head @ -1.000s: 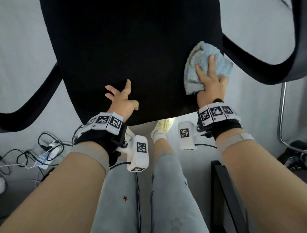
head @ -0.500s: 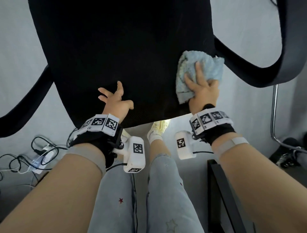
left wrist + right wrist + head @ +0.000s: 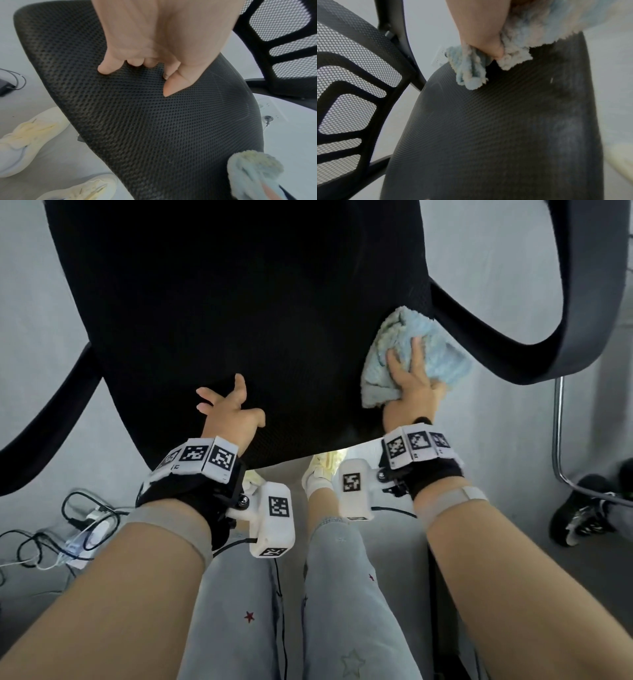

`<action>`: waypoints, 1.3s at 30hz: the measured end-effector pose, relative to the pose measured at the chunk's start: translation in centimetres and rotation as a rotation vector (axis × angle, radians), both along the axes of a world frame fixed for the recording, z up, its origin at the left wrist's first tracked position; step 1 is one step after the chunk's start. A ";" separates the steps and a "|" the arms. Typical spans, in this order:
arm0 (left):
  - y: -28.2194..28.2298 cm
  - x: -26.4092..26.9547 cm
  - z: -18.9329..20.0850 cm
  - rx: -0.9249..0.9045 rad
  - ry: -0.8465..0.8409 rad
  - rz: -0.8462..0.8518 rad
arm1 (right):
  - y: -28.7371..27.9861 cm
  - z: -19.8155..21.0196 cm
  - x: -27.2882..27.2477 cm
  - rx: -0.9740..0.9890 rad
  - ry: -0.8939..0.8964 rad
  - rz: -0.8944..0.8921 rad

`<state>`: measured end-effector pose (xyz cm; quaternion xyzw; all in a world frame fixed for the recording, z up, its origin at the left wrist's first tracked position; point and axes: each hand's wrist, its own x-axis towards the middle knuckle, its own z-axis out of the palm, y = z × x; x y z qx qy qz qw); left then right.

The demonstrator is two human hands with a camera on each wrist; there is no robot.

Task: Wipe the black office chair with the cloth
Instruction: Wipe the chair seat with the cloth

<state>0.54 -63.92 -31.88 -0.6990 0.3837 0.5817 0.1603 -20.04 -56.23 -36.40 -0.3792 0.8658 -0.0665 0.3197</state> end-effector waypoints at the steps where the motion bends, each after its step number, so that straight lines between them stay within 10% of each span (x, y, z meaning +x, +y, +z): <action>1: 0.0 0.1 0.0 -0.002 0.003 0.001 | -0.4 -0.2 1.0 0.001 -0.050 0.013; 10: -0.4 1.7 -0.7 0.010 0.056 0.025 | -2.2 -0.5 4.7 -0.344 -0.484 0.108; 19: -1.4 1.9 0.0 -0.011 -0.095 0.054 | -3.5 2.7 -0.6 -0.210 -0.010 -0.031; 27: -1.9 1.9 -0.7 -0.011 -0.176 -0.007 | -6.0 0.6 3.7 0.008 -0.027 0.848; 33: -3.8 0.3 -0.2 -0.108 -0.153 -0.038 | -9.6 2.0 -0.9 0.027 0.167 0.414; 39: -7.0 -1.5 -1.2 -0.098 -0.004 -0.236 | -10.3 -0.2 5.4 0.027 0.006 0.952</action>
